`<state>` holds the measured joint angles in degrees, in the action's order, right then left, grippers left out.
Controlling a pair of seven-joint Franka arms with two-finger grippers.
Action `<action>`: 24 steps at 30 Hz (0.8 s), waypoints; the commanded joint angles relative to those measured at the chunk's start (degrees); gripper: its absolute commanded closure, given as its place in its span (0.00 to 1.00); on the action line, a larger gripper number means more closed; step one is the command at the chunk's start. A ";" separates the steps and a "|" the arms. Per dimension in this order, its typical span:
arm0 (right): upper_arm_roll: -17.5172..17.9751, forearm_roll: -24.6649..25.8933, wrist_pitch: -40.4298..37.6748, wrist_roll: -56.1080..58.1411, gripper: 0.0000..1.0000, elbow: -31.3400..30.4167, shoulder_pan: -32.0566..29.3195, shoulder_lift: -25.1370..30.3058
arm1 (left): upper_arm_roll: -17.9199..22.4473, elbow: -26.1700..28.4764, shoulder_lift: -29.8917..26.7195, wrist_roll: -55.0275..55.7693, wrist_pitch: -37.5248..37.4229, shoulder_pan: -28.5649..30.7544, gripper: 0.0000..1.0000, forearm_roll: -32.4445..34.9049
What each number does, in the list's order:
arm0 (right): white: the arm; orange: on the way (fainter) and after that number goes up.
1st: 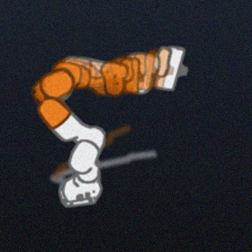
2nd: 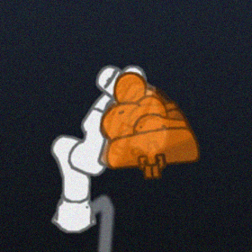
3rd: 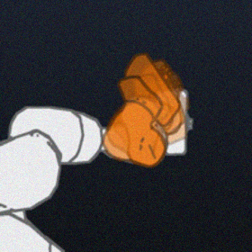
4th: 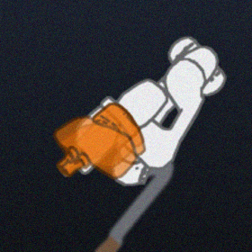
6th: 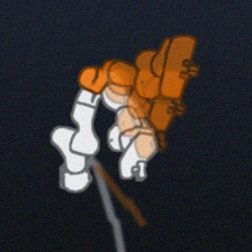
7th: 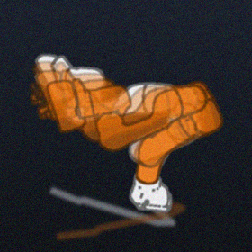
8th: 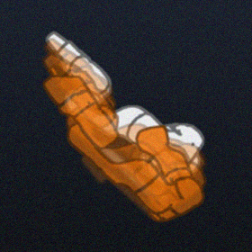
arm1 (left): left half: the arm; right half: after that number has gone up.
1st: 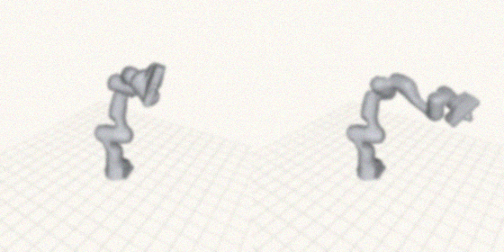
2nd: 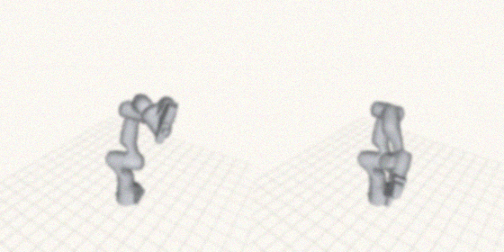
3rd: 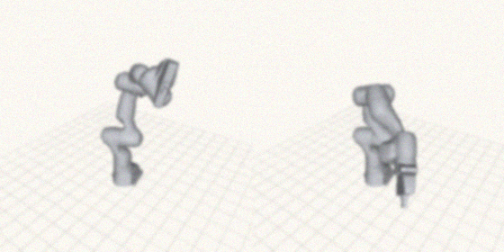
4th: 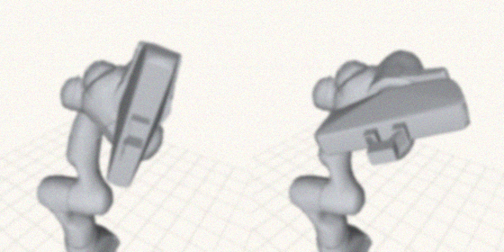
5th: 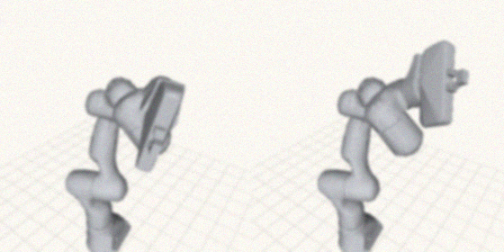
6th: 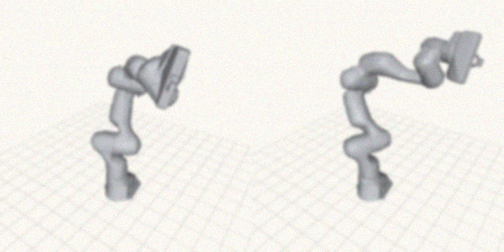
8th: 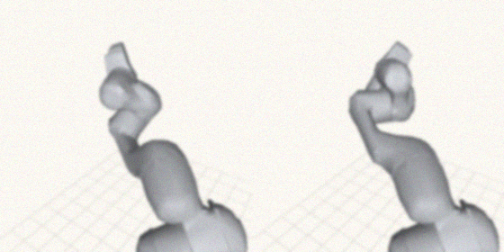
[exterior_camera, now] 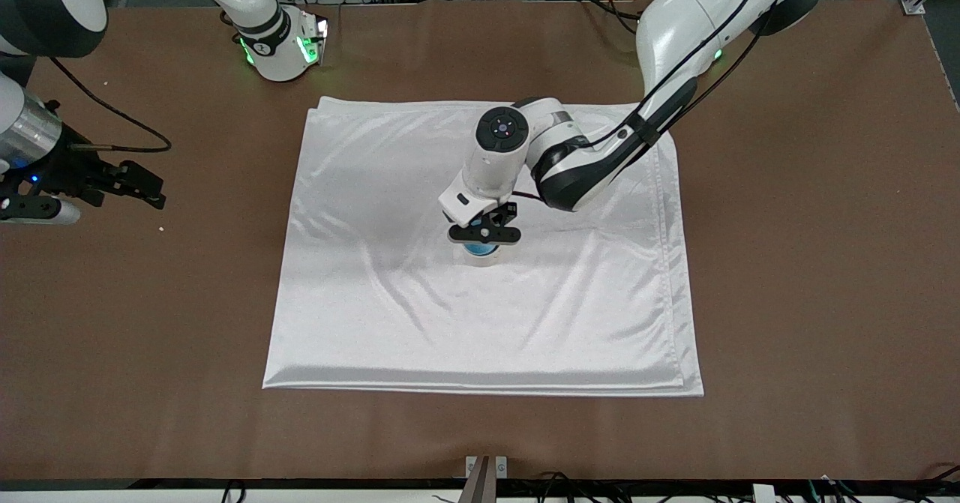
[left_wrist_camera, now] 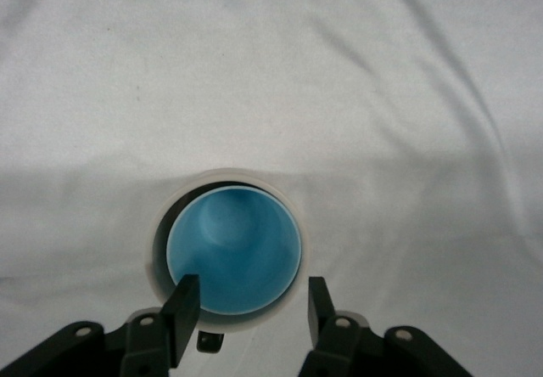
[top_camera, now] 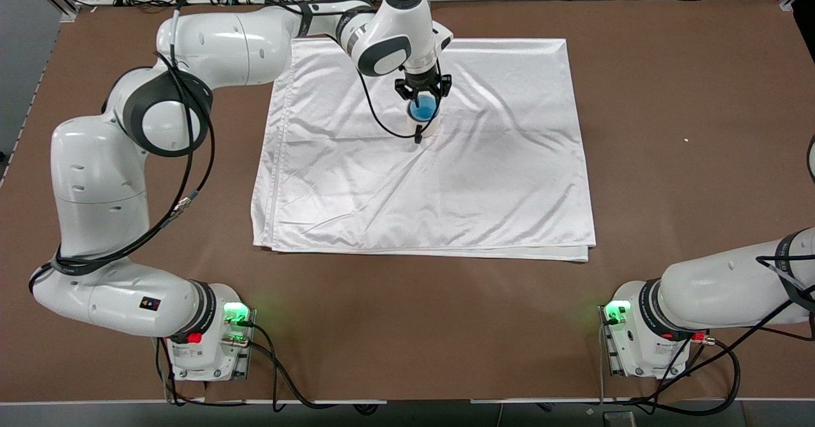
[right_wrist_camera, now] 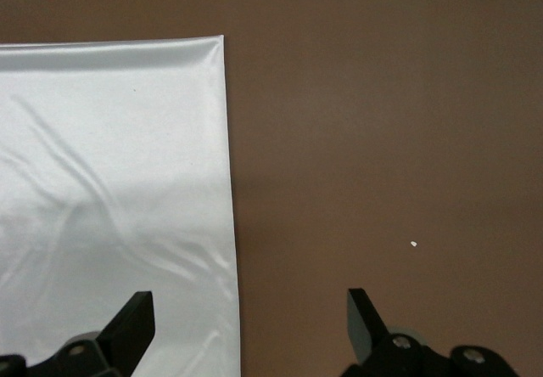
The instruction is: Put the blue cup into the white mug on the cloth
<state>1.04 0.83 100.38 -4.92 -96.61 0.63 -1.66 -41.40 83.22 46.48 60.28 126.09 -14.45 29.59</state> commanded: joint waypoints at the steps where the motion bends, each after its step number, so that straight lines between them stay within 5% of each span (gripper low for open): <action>1: 0.71 0.75 1.22 1.06 0.00 -1.91 -1.07 2.02 | 1.41 -0.16 -3.67 1.68 -0.75 -0.49 0.29 0.20; 6: 0.71 0.93 1.66 1.06 0.00 -1.91 -1.07 2.02 | 5.19 2.12 -9.99 0.81 -3.64 -0.84 0.14 -0.15; 15: 0.71 1.98 1.93 0.97 0.00 -1.30 -1.16 3.42 | 7.30 5.55 -18.43 -3.93 -11.82 0.74 0.08 -1.29; 24: -0.07 1.98 2.19 0.97 0.00 -1.03 -1.25 5.70 | 16.87 6.69 -27.13 -16.67 -16.04 0.48 0.00 -17.10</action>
<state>1.00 2.27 101.99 -4.83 -96.59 0.46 1.07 -30.36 86.42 26.35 51.55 111.83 -14.03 20.90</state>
